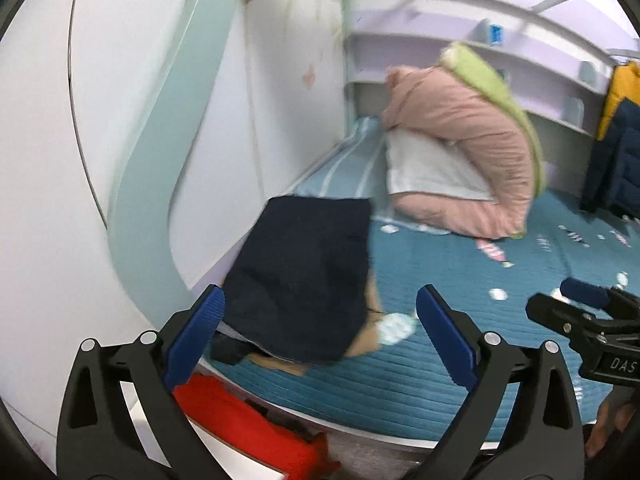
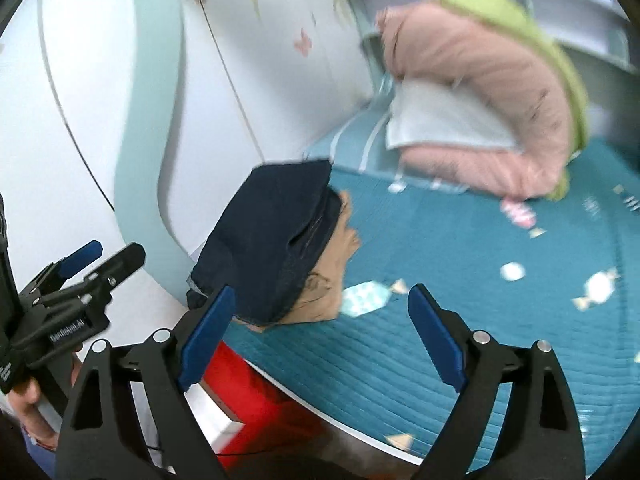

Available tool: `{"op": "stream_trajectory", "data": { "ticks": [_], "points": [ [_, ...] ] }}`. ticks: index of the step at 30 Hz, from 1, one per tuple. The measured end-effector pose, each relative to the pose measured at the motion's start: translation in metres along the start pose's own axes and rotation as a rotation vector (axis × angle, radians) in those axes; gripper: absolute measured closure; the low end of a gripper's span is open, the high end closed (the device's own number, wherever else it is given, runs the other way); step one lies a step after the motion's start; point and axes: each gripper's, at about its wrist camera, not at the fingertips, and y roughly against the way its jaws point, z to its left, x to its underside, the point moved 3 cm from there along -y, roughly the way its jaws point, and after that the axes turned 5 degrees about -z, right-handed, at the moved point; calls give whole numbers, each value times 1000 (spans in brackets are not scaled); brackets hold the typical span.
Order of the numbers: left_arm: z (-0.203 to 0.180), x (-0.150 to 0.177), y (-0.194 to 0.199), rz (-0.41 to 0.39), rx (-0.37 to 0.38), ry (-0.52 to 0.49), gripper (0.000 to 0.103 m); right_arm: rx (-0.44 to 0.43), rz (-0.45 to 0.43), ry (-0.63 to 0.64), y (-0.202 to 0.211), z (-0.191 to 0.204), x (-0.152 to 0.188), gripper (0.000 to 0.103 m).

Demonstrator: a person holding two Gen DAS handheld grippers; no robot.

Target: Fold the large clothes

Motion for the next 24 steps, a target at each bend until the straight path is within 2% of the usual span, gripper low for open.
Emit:
{"op": "stream_trajectory", "data": {
  "ticks": [6, 8, 15, 20, 24],
  "points": [
    [-46, -3, 62, -35, 44, -19, 6, 73, -119, 33, 94, -2, 3, 9],
    [-59, -5, 77, -53, 37, -30, 6, 104, -151, 40, 116, -4, 5, 9],
    [-87, -9, 131, -123, 107, -27, 5, 203, -278, 24, 196, -17, 18, 8],
    [-101, -10, 164, -186, 92, -57, 5, 219, -343, 10, 231, -19, 24, 8],
    [-107, -12, 184, -218, 114, -58, 5, 227, -369, 37, 246, -13, 27, 8]
  ]
}}
